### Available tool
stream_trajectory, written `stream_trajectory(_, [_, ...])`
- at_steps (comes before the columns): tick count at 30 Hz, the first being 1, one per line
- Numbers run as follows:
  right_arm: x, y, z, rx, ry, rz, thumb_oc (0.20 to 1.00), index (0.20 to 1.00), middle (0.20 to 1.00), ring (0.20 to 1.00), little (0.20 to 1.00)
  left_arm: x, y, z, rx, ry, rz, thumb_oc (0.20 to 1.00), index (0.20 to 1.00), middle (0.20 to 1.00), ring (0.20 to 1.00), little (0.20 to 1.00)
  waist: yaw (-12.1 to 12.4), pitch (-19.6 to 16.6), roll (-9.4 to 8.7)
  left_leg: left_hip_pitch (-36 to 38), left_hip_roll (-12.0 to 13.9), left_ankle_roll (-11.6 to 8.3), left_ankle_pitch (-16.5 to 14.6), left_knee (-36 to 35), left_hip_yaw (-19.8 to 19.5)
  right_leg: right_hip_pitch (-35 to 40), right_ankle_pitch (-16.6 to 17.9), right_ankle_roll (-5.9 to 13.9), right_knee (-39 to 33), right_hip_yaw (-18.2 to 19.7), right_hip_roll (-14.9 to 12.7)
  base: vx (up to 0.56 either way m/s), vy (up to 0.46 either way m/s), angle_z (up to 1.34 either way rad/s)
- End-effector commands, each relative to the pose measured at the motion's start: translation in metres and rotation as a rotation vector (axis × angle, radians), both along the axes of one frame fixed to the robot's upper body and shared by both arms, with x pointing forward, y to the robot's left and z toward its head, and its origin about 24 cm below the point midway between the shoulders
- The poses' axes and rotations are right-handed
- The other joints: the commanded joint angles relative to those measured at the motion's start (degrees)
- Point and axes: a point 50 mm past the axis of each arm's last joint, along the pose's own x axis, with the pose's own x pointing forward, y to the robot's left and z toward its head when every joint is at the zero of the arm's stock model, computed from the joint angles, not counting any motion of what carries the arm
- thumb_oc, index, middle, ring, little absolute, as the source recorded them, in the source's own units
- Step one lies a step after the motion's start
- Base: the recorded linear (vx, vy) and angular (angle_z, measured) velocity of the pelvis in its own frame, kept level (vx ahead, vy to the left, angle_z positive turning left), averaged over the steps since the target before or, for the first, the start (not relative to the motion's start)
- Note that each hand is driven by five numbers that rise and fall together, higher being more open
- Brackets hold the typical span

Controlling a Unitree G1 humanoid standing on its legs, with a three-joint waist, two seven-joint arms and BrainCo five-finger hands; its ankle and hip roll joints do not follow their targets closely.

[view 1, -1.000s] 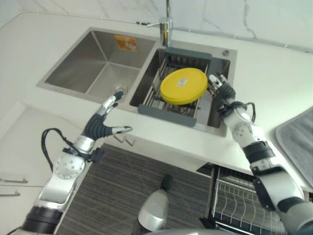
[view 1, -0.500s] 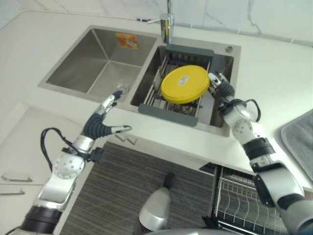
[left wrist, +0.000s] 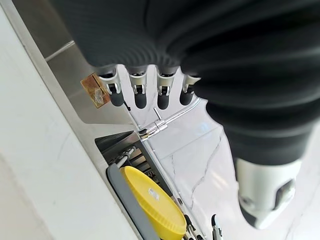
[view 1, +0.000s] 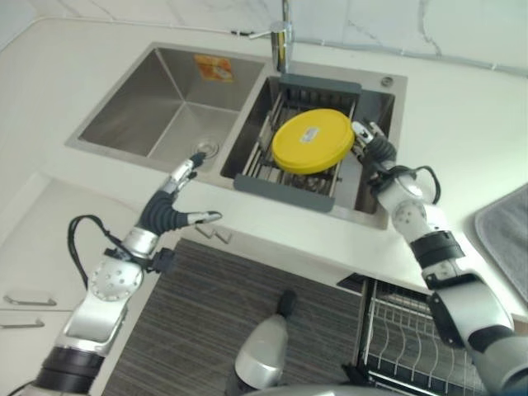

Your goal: Place the dishes in the dishwasher.

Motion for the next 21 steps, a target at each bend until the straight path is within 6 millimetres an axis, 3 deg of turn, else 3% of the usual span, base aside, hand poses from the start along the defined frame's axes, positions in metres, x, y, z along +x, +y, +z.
stream_trajectory(1, [0.003, 0.003, 0.021, -0.008, -0.079, 0.047, 1.0, 1.0, 1.0, 1.0, 1.0, 0.003, -0.003, 0.013, -0.033, -0.068, -0.045, 1.0, 1.0, 1.0, 1.0, 1.0, 1.65, -1.24, 1.37, 2.0, -0.89, 1.11, -1.3, -2.81, -3.57, -4.8, 1.32, -0.22, 9.61, 4.52, -3.72, 0.0, 0.0, 0.0])
stream_trajectory(21, [-0.011, 0.028, 0.022, -0.065, -0.091, 0.034, 1.0, 1.0, 1.0, 1.0, 1.0, 0.003, -0.01, 0.002, -0.036, -0.037, -0.026, 1.0, 1.0, 1.0, 1.0, 1.0, -0.47, -2.67, 0.8, 3.17, -0.08, 0.7, -1.71, -2.81, -1.3, -3.99, 1.47, -0.23, 8.19, 5.65, -2.86, -0.01, -0.001, -0.01])
